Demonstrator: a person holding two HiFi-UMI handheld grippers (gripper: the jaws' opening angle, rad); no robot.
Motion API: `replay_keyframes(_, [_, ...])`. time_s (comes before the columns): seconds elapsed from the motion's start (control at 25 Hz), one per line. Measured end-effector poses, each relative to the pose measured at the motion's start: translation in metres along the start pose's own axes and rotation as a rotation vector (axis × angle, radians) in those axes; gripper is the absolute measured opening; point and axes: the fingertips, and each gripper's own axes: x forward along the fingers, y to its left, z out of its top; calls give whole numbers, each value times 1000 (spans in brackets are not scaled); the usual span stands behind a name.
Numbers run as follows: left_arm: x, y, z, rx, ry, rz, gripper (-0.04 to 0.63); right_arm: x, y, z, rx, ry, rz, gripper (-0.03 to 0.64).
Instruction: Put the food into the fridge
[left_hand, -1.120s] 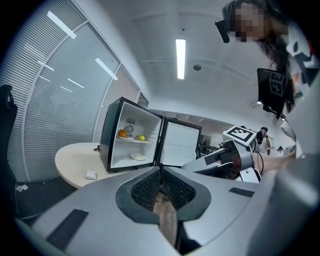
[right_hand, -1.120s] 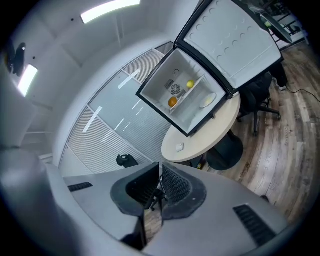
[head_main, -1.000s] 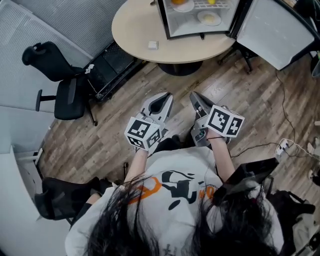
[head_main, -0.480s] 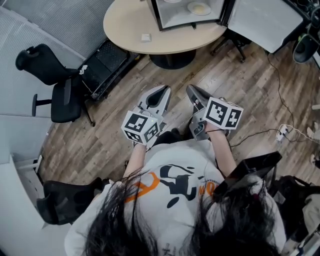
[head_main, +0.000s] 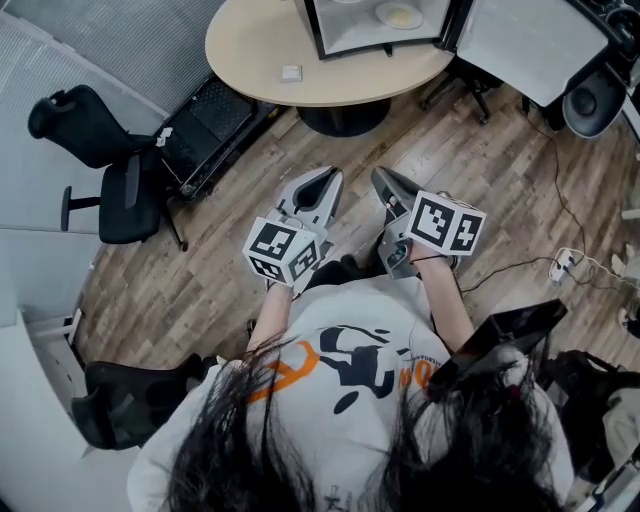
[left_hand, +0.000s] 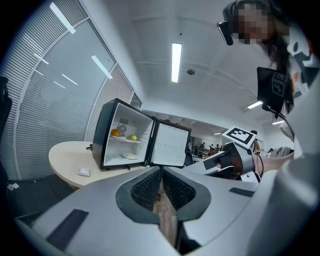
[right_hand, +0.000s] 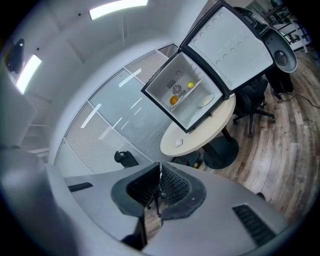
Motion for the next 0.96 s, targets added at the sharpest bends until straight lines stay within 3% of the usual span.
replay_keyframes(0.96, [21, 27, -1, -27, -14, 35, 12, 20, -23, 9, -12, 45, -35, 26])
